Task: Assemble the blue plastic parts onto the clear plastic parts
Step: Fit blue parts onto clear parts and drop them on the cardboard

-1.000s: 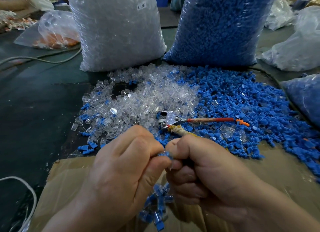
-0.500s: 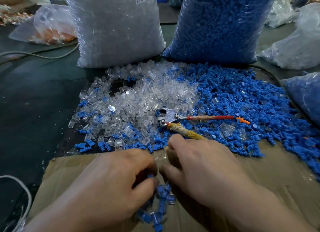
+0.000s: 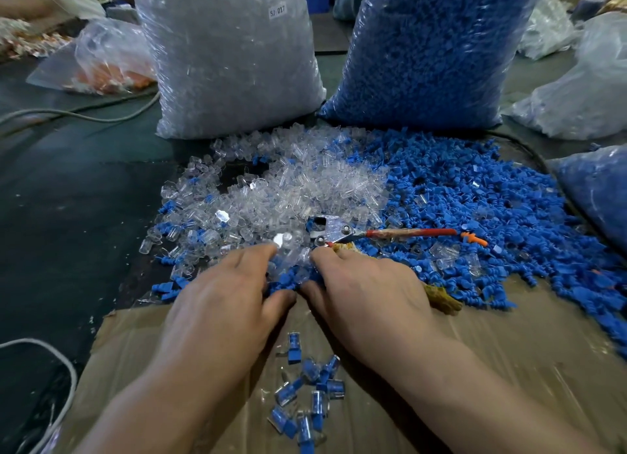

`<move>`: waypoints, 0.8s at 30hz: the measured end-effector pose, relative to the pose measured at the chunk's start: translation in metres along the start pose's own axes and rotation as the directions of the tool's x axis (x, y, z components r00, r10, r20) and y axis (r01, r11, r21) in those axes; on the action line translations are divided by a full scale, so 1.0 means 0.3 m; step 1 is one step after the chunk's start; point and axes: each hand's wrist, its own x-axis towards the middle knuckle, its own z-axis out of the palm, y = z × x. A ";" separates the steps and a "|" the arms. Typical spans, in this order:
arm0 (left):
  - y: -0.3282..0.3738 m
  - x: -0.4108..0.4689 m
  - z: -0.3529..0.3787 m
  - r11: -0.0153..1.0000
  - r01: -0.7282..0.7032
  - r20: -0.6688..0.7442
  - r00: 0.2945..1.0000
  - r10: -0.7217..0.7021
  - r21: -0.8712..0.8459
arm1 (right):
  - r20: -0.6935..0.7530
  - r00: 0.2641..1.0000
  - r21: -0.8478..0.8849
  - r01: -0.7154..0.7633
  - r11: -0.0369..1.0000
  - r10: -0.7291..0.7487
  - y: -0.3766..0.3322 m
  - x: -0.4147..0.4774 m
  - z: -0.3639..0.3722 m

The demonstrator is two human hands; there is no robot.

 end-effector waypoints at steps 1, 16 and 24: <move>0.006 -0.001 0.002 1.000 -0.005 -0.011 1.000 0.005 -0.028 | -0.015 1.000 -0.005 0.006 1.000 -0.006 0.004 -0.001 0.004; -0.036 0.000 0.025 0.902 -0.007 -0.153 0.986 -0.066 -0.432 | -0.095 0.992 0.437 -0.029 0.899 0.078 0.055 -0.012 -0.017; -0.056 -0.006 0.019 0.725 0.070 -0.124 0.970 -0.211 -0.685 | -0.009 0.984 0.683 -0.122 0.720 0.176 0.057 -0.019 -0.026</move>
